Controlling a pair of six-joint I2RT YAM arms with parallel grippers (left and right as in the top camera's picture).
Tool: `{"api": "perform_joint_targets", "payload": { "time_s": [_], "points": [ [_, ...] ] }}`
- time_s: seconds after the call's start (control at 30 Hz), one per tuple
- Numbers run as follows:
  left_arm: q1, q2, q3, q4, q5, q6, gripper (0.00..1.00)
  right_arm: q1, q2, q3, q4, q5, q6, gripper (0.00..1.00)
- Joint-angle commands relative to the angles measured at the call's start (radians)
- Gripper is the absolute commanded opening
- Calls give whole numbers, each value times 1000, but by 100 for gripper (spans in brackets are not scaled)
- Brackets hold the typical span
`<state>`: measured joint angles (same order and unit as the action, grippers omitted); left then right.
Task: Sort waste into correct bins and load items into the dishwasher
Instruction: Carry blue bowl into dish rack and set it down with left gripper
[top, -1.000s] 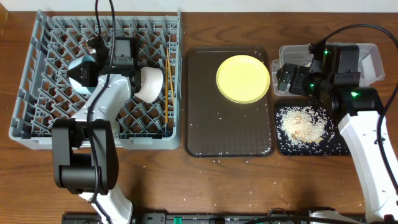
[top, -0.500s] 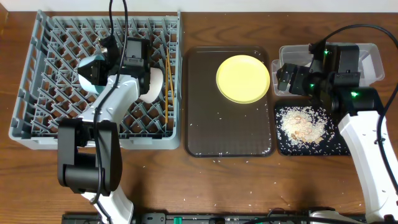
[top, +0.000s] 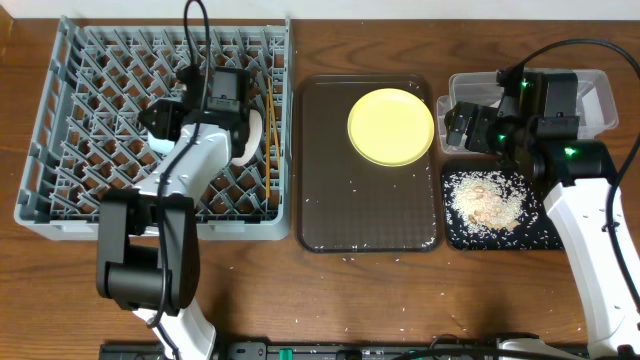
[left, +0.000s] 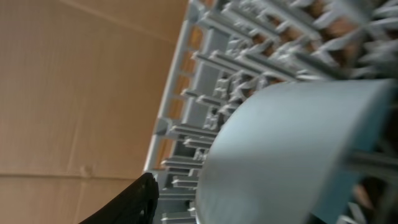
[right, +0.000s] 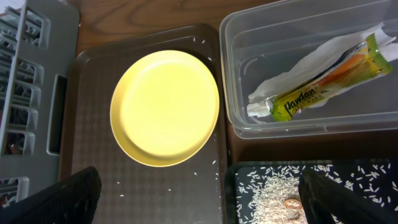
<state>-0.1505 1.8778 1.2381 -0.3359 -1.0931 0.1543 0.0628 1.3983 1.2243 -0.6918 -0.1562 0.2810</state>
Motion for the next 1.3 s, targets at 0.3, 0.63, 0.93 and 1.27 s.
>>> {"api": "perform_joint_targets", "payload": {
  "time_s": [0.3, 0.63, 0.93, 1.27],
  "points": [
    [-95, -213, -3, -112, 372, -168, 51, -3, -6, 10, -1, 10, 2, 99],
    [-80, -274, -4, -191, 955, -307, 8, -3, -6, 10, -1, 10, 2, 99],
    [-22, -186, -3, -180, 1040, -360, 7, -3, -6, 10, -1, 10, 2, 99],
    [40, -211, -6, -171, 1003, -385, 8, -3, -6, 10, -1, 10, 2, 99]
  ]
}}
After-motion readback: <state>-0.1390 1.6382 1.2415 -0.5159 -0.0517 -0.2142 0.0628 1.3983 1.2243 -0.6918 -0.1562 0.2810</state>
